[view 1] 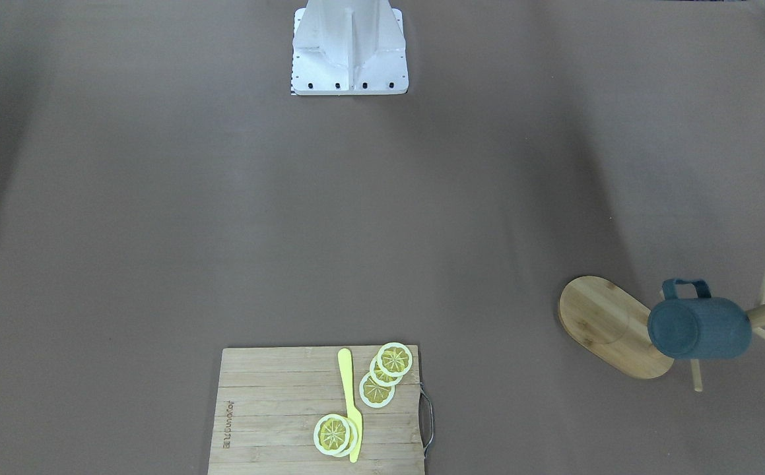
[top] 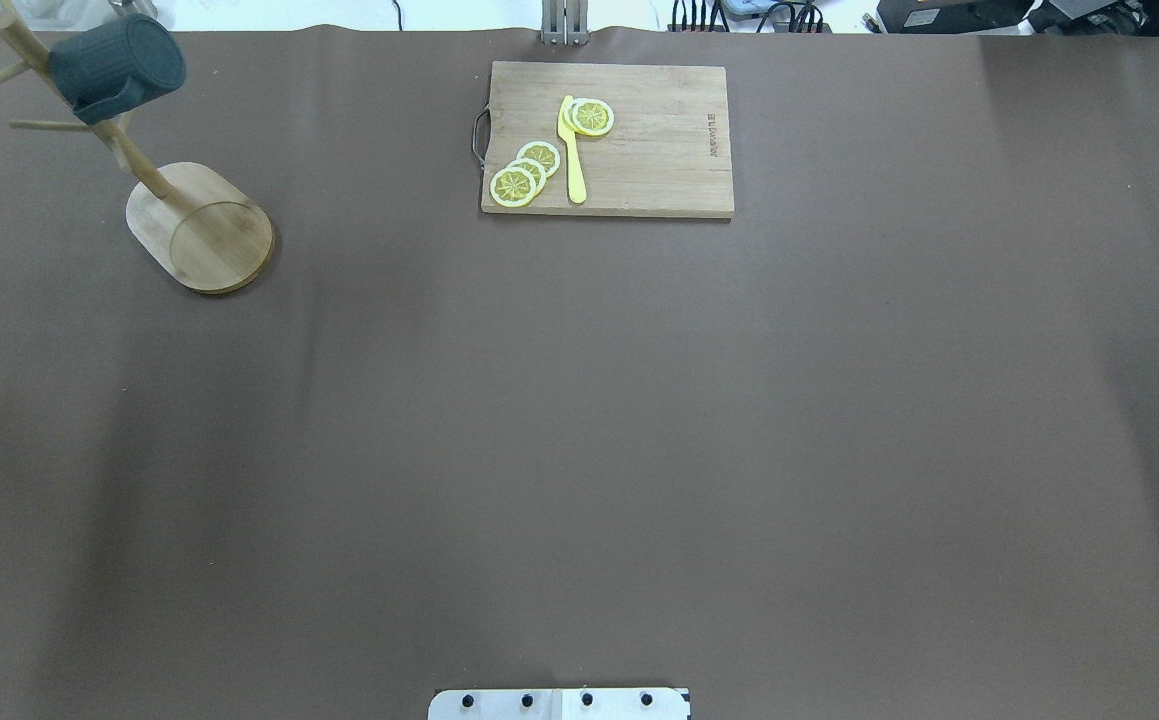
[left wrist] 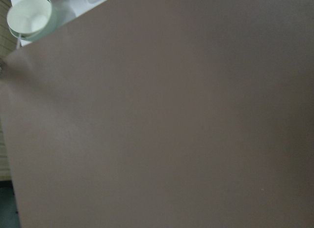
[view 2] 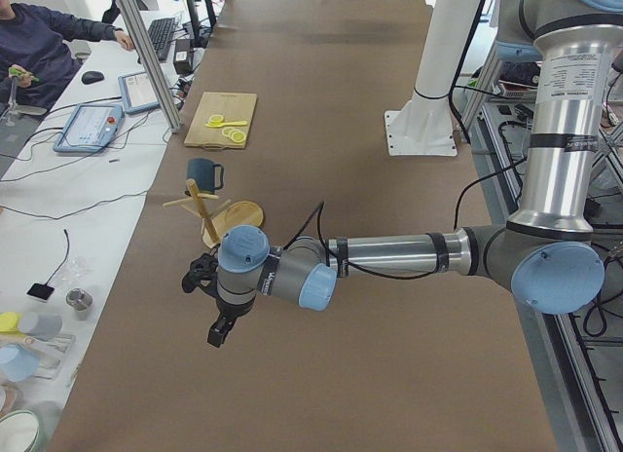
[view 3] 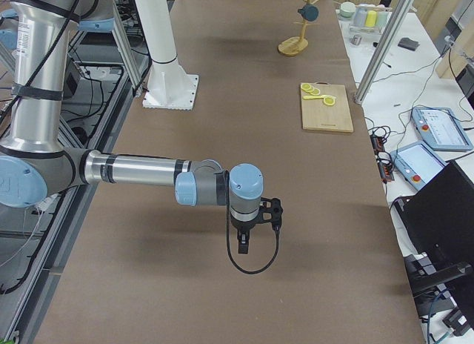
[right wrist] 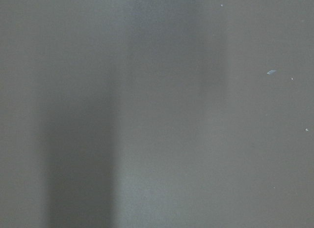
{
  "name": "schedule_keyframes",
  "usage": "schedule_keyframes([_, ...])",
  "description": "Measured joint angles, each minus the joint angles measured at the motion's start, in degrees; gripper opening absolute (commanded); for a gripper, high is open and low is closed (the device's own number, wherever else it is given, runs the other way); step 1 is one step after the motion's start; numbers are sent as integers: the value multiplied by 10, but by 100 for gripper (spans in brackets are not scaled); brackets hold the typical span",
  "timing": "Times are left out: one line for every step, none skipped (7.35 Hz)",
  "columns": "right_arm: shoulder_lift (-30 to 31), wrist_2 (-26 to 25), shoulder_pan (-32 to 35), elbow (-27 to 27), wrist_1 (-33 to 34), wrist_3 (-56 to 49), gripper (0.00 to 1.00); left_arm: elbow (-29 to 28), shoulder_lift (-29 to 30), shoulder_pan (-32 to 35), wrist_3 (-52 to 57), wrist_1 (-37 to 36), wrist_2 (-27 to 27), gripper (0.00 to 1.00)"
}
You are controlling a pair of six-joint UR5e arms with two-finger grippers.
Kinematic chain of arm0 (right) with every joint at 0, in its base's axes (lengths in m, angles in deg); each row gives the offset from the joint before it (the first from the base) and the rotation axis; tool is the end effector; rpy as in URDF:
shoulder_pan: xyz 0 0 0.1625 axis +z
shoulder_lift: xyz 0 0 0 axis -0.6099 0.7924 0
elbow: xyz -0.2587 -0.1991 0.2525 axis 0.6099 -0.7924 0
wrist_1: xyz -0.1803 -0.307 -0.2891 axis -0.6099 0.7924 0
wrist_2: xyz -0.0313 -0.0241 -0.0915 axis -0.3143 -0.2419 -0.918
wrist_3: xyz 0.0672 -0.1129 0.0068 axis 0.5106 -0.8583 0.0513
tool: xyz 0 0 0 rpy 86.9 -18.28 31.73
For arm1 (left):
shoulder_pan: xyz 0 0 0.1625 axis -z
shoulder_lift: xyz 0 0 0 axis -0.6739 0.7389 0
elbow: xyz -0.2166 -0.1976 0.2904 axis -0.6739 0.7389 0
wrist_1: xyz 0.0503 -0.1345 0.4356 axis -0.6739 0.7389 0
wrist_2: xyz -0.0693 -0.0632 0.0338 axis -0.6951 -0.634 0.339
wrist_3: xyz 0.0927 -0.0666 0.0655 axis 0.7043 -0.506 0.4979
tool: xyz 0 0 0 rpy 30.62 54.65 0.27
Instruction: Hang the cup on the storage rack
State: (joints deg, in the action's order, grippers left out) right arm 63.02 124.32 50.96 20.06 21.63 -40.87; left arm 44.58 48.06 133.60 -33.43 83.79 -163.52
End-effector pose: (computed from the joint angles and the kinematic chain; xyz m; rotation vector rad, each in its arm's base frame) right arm 0.0339 -0.4658 0.6759 0.0209 -0.7291 -0.0268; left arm -0.0585 -0.5798 0.6746 0.3376 0.6936 0.2389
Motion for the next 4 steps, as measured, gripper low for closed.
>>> schedule_keyframes([0,0,0,0,0,0,100,3,-2,1,-2,-29,-19,99])
schedule_keyframes([0,0,0,-1,0,0,100,3,-4,1,-2,-47,-27,99])
schedule_keyframes([0,0,0,-3,0,-1,100,4,-6,2,-3,-63,-30,99])
schedule_keyframes([0,1,0,-5,0,-1,100,5,-9,2,-2,-75,-32,99])
